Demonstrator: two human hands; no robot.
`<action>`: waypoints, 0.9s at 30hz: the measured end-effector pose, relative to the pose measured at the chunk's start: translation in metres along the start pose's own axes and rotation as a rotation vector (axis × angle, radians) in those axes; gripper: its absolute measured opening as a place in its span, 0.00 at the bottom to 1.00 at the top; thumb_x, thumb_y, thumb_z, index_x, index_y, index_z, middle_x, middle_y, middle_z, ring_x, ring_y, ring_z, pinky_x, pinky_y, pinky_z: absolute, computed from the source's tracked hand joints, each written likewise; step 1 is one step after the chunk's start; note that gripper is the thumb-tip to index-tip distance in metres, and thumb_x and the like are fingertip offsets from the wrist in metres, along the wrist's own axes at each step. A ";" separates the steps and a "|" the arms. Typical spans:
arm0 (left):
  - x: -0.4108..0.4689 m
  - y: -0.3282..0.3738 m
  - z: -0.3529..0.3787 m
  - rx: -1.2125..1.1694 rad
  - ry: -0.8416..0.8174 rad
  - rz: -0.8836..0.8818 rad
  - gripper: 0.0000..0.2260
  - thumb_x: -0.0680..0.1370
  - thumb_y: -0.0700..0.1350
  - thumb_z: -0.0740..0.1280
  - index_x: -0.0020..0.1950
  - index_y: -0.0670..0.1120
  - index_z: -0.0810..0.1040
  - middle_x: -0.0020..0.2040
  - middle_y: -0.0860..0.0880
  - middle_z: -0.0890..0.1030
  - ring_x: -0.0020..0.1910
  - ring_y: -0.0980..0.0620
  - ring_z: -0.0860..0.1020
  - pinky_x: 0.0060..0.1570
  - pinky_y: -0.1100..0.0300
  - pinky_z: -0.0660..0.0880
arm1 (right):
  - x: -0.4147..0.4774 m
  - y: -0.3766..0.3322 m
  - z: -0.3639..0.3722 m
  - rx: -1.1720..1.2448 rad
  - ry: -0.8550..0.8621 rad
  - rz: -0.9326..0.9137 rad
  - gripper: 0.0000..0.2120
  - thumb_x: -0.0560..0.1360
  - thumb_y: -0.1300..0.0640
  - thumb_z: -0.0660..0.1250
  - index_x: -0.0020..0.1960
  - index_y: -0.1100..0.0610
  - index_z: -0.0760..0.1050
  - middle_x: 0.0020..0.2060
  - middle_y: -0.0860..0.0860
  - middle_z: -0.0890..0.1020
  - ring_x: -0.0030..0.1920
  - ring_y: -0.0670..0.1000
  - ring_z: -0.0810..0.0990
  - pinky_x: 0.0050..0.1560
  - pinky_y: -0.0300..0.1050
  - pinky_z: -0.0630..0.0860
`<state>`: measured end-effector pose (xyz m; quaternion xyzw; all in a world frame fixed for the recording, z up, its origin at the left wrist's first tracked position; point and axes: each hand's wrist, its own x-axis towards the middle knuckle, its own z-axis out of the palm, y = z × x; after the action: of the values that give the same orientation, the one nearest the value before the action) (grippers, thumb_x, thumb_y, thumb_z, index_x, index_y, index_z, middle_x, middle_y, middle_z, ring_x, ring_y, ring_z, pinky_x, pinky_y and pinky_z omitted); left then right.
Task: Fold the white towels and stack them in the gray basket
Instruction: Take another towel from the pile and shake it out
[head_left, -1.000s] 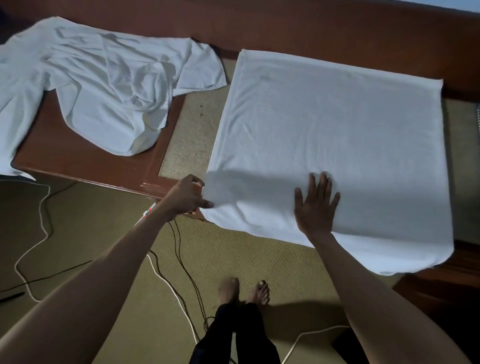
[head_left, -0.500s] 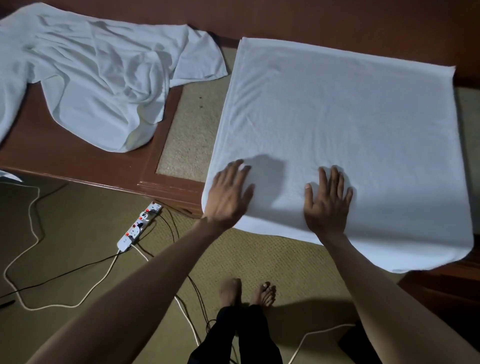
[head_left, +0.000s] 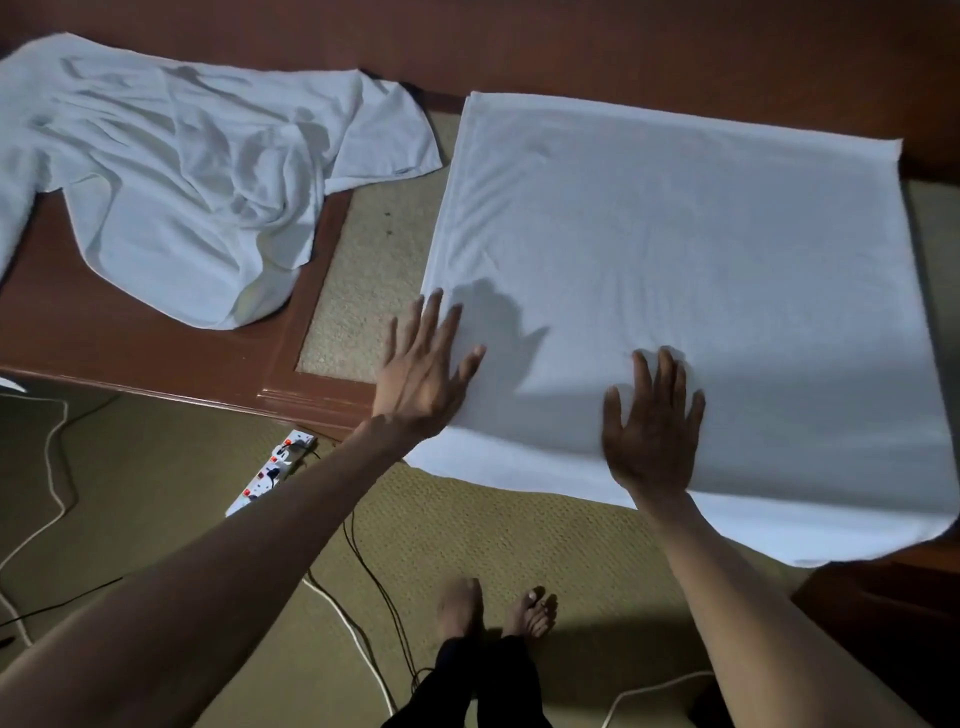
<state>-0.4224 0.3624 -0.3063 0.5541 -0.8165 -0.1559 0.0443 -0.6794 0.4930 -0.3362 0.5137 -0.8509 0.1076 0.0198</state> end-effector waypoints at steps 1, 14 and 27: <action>0.020 0.018 0.003 -0.033 -0.007 0.015 0.32 0.85 0.65 0.46 0.85 0.51 0.50 0.85 0.49 0.46 0.83 0.49 0.43 0.81 0.46 0.40 | 0.000 0.001 0.002 -0.007 0.004 -0.004 0.27 0.84 0.43 0.50 0.79 0.54 0.62 0.80 0.56 0.61 0.80 0.56 0.57 0.76 0.63 0.58; 0.141 -0.003 0.004 0.067 -0.076 -0.104 0.33 0.84 0.66 0.43 0.85 0.53 0.42 0.84 0.53 0.41 0.83 0.49 0.40 0.80 0.43 0.36 | -0.006 0.005 0.012 0.000 0.054 0.005 0.27 0.85 0.42 0.51 0.81 0.52 0.61 0.81 0.55 0.60 0.81 0.54 0.56 0.79 0.60 0.55; 0.050 0.088 0.057 0.021 -0.091 0.303 0.27 0.86 0.64 0.43 0.84 0.60 0.43 0.84 0.53 0.41 0.83 0.52 0.39 0.81 0.46 0.40 | 0.000 0.048 -0.004 0.050 -0.218 -0.204 0.30 0.84 0.37 0.43 0.83 0.47 0.51 0.83 0.51 0.48 0.82 0.50 0.44 0.80 0.55 0.47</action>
<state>-0.5339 0.3575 -0.3382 0.4174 -0.8935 -0.1636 0.0244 -0.7220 0.5160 -0.3398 0.6065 -0.7885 0.0697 -0.0748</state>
